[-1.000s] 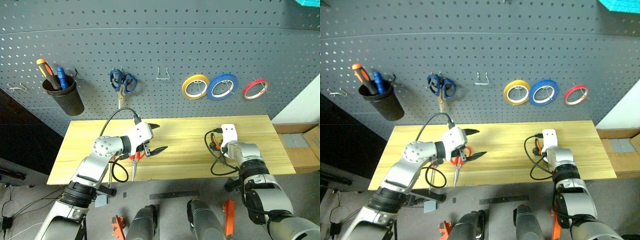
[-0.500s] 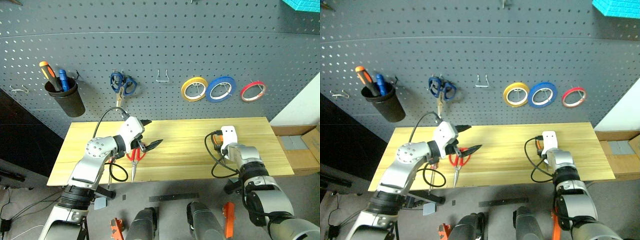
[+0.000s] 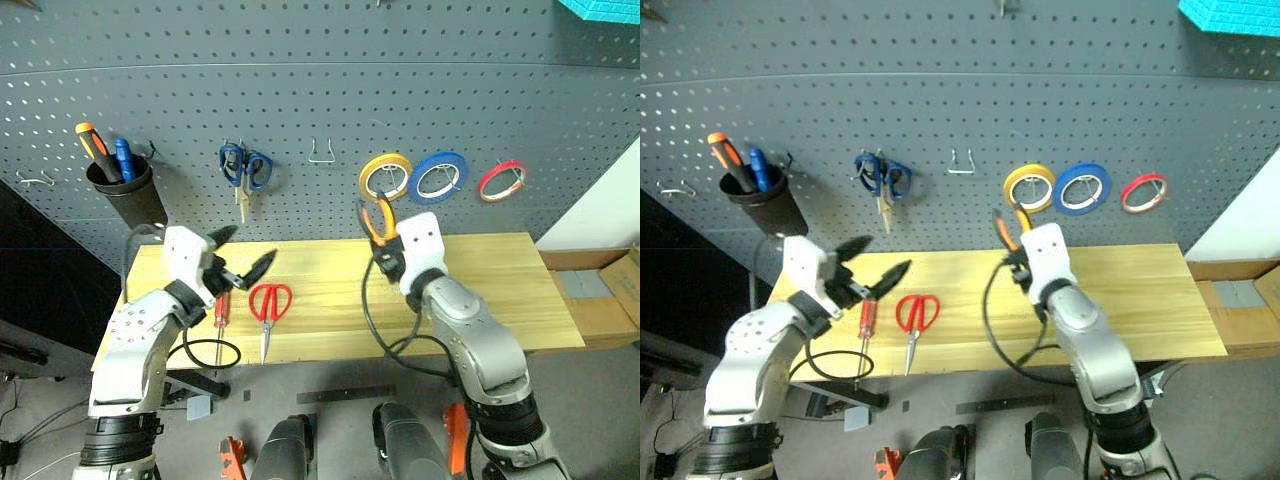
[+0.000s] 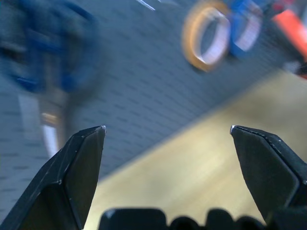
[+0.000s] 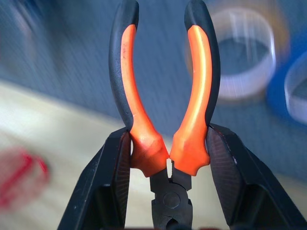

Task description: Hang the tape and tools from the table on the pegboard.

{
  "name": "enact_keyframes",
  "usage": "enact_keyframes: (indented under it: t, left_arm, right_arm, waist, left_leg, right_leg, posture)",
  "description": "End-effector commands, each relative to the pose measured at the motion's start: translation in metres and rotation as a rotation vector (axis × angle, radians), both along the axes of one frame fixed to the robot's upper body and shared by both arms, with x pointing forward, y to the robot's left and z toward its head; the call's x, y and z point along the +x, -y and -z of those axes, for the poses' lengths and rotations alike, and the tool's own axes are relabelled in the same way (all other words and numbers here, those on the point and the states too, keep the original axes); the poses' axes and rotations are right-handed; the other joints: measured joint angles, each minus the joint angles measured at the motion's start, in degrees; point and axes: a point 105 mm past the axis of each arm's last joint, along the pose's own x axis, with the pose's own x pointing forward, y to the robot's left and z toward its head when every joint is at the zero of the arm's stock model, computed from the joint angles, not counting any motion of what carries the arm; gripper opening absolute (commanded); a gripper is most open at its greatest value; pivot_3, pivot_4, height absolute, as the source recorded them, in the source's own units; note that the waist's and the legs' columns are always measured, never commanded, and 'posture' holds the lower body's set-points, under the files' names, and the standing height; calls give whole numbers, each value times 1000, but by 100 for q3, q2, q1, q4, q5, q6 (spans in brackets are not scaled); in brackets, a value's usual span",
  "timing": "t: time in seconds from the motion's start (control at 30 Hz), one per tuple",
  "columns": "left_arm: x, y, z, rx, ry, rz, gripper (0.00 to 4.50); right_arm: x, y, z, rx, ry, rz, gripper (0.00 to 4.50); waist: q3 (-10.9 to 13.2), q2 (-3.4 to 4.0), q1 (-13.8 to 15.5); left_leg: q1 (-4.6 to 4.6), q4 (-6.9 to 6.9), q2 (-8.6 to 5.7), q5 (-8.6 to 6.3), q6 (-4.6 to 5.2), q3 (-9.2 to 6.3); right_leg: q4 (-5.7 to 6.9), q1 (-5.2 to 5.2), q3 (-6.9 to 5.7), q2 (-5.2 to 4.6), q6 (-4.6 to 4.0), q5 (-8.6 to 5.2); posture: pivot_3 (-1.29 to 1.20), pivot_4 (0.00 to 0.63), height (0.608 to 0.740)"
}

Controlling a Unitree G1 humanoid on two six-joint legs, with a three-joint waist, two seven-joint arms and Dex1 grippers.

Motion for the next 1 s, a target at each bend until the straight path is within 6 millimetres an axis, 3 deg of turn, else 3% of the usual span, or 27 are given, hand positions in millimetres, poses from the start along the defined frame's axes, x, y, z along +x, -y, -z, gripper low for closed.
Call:
enact_keyframes:
  t: [0.03,0.33,0.5,0.67,1.0]
  left_arm:
    - [-7,2,-25,-46,94,6,4500]
    - [-11,10,-31,-52,100,21,4500]
    - [-9,20,-37,-52,111,46,4500]
    - [-4,32,-42,-52,129,78,4500]
    - [13,59,-55,-67,182,130,4500]
  right_arm:
    - [-2,-18,-66,65,247,-52,1835]
    - [30,-74,-143,208,424,-176,1835]
    - [39,-97,-170,246,500,-224,1835]
    - [54,-101,-173,249,527,-224,1835]
    - [91,-87,-135,145,515,-172,1834]
  waist:
    - [-1,-1,9]
    - [-9,-15,17]
    - [-9,-15,36]
    - [-9,-15,125]
    - [-9,-15,290]
  left_leg:
    - [1,1,0,2,-3,-1]
    - [-1,-14,9,4,-7,-5]
    - [-10,-22,9,3,-8,-4]
    - [-10,-24,10,2,-10,-6]
    - [-12,-24,2,4,-11,-6]
  right_leg:
    - [0,2,-1,1,-2,2]
    - [0,-9,0,18,-40,24]
    - [5,-26,1,19,-44,26]
    - [3,-25,-1,21,-44,26]
    - [1,-25,-2,32,-47,27]
  posture:
    - [-81,174,740]
    - [-40,169,740]
    - [-8,169,740]
    - [21,167,740]
    - [82,171,740]
